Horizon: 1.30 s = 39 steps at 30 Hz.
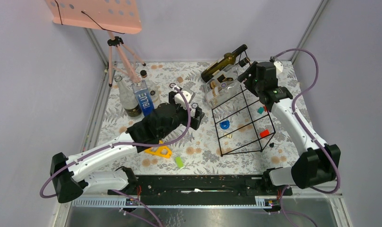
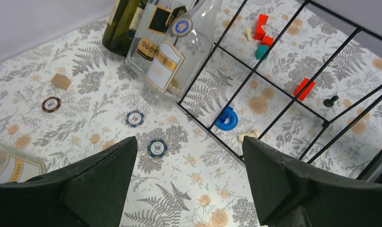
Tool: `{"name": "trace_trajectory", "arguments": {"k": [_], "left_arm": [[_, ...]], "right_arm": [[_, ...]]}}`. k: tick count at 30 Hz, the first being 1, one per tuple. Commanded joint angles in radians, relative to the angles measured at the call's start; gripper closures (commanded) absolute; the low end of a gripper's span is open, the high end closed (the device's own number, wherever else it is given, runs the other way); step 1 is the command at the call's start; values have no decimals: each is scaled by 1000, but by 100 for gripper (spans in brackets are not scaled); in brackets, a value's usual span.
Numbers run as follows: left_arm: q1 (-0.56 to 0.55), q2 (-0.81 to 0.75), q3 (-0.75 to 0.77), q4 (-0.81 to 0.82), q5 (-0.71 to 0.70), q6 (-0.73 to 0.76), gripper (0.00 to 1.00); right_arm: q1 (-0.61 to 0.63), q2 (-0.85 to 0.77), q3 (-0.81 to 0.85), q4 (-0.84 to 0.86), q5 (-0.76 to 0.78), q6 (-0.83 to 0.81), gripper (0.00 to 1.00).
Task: Take the wine bottle off the wine rack
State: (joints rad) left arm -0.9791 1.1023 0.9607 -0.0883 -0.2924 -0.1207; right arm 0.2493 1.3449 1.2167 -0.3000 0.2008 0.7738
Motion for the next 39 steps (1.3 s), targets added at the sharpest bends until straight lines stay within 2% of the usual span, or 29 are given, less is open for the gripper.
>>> {"name": "trace_trajectory", "arguments": {"k": [1,14,27,31,35,39], "left_arm": [[-7,-38,-27,50,17,-37,10],[-9,-74,-68,51,13,-46,10],[-9,-88,-86,43,2,-51,10],[-9,-86,-93,45,0,-46,10],[-9,-87,-101,48,-5,-46,9],[-9,-80,-105,51,-1,-45,9]], "right_arm": [[-9,64,61,69,61,29,26],[-20,213,116,120,106,30,32],[-21,293,118,191,108,43,42],[-21,302,113,213,101,40,48],[-21,301,106,231,88,33,58],[-21,286,83,268,72,24,73]]}}
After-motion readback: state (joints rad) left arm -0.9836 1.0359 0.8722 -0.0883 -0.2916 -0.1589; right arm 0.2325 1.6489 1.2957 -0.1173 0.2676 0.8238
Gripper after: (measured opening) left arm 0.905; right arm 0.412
